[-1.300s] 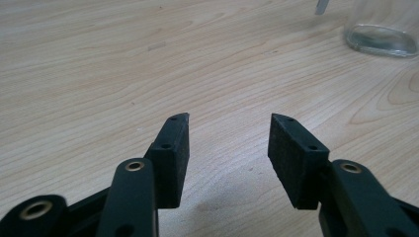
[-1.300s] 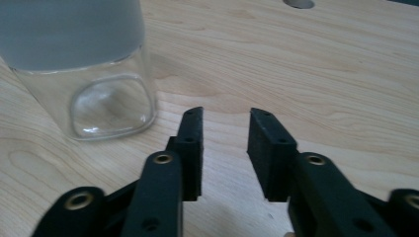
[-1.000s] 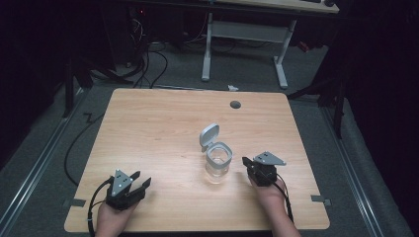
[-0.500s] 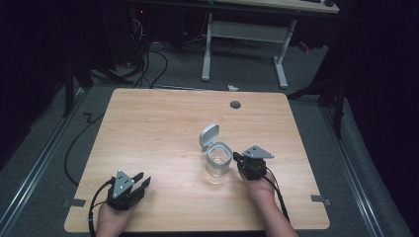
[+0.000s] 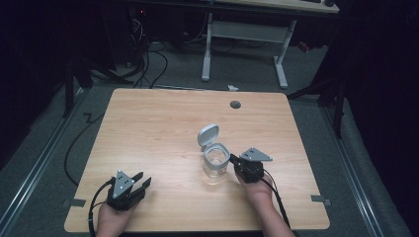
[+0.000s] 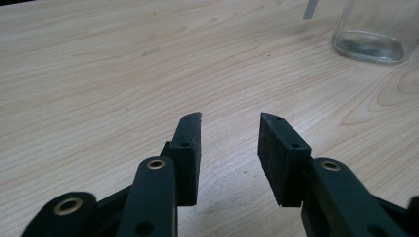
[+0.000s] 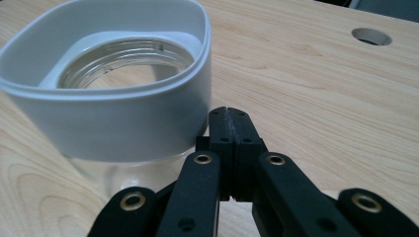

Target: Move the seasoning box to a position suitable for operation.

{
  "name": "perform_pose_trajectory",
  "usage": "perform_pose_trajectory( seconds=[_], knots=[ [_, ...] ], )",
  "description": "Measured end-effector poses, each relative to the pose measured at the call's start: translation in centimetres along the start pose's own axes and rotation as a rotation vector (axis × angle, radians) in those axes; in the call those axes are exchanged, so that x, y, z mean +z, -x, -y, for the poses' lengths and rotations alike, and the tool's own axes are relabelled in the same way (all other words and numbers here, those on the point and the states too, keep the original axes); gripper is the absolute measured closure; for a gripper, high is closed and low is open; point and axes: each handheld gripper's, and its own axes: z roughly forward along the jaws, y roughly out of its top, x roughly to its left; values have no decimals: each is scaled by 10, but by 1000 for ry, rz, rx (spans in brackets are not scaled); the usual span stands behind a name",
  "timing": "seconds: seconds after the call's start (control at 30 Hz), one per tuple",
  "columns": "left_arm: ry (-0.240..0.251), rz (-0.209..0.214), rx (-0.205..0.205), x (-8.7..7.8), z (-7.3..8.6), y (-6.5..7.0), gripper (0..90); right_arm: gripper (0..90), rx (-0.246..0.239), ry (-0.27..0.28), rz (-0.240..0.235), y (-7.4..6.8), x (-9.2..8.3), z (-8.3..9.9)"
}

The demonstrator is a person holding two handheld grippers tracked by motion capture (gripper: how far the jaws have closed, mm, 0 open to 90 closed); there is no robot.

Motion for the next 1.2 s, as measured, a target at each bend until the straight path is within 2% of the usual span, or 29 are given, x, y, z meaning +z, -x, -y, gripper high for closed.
perform_pose_trajectory(
  seconds=[0.47, 0.73, 1.03, 1.2],
  knots=[
    [-5, 5, 8, 1, 1, 3, 613, 900, 3, 25, -42, -21, -10, 12],
    [-9, 7, 12, 1, 2, 3, 610, 898, 5, 29, -52, -27, -13, 15],
    [-7, 9, 8, 1, 2, 3, 606, 886, 4, 31, -48, -27, -14, 17],
    [-2, 26, -4, -1, 1, 8, 611, 857, 20, 32, -45, -19, -20, 19]
  ],
)
